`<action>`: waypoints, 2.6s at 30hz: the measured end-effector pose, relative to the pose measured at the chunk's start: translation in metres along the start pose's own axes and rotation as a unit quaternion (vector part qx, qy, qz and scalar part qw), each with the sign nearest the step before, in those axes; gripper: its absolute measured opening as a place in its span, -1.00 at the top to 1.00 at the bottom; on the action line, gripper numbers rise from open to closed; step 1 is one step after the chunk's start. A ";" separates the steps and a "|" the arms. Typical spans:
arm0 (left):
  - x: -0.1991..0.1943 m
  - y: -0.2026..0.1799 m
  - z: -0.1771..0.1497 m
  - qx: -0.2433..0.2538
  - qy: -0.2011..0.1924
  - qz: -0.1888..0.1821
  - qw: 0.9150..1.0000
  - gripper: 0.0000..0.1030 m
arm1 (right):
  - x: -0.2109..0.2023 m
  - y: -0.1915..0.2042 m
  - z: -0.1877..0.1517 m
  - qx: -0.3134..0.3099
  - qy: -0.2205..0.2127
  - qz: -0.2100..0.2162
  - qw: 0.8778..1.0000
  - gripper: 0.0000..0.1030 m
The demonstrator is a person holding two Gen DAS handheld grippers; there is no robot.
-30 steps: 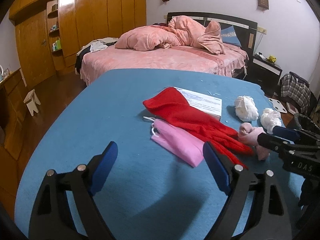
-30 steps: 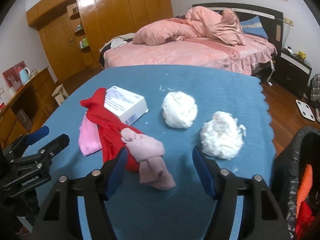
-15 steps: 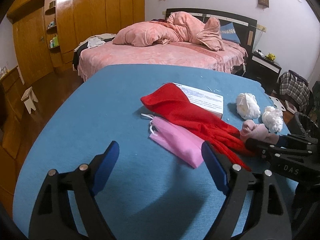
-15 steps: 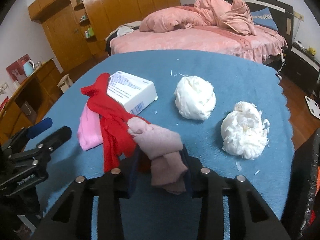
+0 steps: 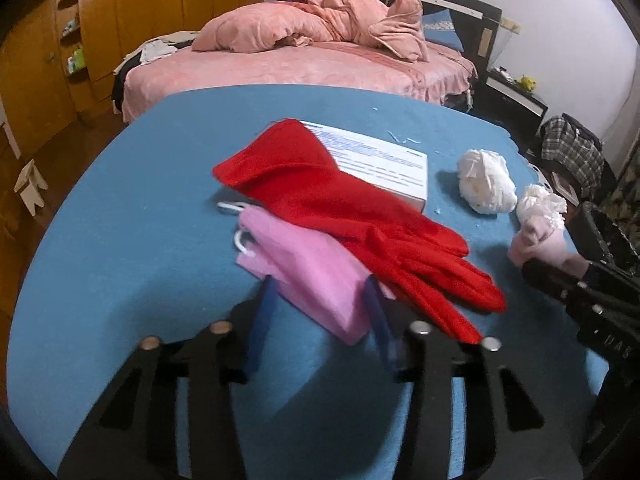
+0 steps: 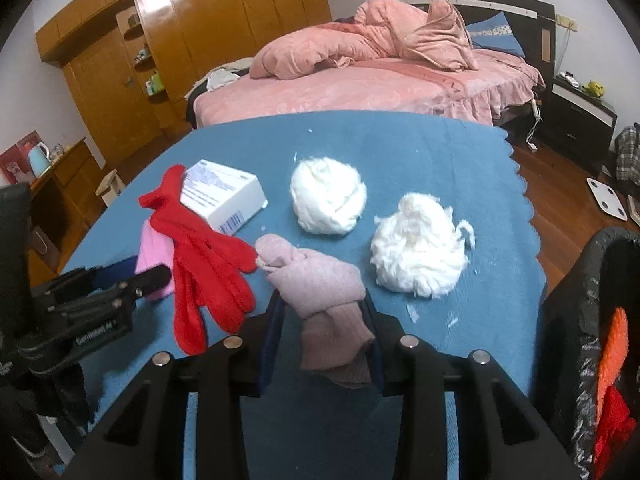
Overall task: Collect trash
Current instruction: 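Grasp the pale pink sock with the right tool and lift it, then grasp the pink face mask with the left tool and lift it, then carry the pink mask and pink sock over the bin and open both tools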
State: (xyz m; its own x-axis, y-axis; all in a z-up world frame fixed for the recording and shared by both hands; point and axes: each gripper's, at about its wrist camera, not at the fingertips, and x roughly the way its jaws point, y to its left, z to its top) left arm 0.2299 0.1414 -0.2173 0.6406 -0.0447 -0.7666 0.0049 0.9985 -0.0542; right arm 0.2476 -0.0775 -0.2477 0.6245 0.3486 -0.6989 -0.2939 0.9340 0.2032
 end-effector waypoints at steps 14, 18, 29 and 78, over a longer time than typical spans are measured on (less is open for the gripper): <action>-0.019 -0.004 -0.017 -0.008 -0.044 0.006 0.999 0.85 | -0.008 0.003 -0.008 -0.008 -0.003 -0.013 1.000 0.28; -0.034 -0.001 -0.025 -0.012 -0.050 0.014 0.999 0.86 | -0.011 0.002 -0.010 -0.005 -0.003 -0.012 1.000 0.28; -0.068 0.010 -0.033 -0.007 -0.077 0.014 0.997 0.86 | -0.018 0.003 -0.014 -0.005 -0.004 -0.010 1.000 0.28; -0.114 -0.148 -0.003 0.108 -0.144 -0.143 0.973 0.85 | -0.172 -0.088 -0.026 0.072 -0.118 -0.089 0.986 0.28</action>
State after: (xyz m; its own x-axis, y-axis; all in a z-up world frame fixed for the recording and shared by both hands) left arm 0.1540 -0.0015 -0.1238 0.7779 -0.3416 -0.5274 0.3552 0.9314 -0.0794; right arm 0.1471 -0.2221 -0.1635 0.8130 0.1713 -0.5565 -0.0691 0.9774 0.1999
